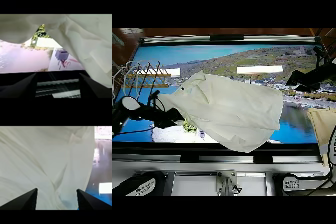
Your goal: Fold the shirts.
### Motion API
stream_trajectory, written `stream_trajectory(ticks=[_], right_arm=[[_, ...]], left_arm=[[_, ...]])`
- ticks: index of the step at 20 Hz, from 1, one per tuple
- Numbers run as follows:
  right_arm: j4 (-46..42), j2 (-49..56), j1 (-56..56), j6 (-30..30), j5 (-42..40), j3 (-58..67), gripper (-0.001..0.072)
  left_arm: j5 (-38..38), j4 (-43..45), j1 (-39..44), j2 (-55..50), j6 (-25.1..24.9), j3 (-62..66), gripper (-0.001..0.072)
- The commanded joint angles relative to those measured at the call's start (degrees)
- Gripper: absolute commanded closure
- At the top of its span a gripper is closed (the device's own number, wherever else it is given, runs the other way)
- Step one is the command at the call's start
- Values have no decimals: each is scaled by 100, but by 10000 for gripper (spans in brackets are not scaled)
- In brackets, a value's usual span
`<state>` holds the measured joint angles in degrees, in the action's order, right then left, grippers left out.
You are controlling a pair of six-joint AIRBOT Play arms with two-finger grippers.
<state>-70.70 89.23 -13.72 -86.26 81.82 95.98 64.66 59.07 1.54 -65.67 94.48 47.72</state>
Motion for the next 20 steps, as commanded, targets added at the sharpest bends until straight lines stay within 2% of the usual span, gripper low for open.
stream_trajectory(ticks=[1,8,16,17,18,20], right_arm=[[2,0,-4,33,0,7,97],[4,0,-4,39,-2,7,97],[11,0,-4,39,9,7,97],[9,0,-4,39,9,7,97],[9,0,-4,39,7,7,97],[9,0,-4,39,9,7,97]], left_arm=[[-1093,-715,697,-168,186,-503,110],[-1611,-905,1683,-745,444,-529,112],[-2194,-1163,1886,-914,682,-527,120],[-2212,-1165,1921,-953,682,-527,221],[-2223,-1176,1954,-992,682,-529,278],[-2251,-1178,1969,-1034,682,-529,316]])
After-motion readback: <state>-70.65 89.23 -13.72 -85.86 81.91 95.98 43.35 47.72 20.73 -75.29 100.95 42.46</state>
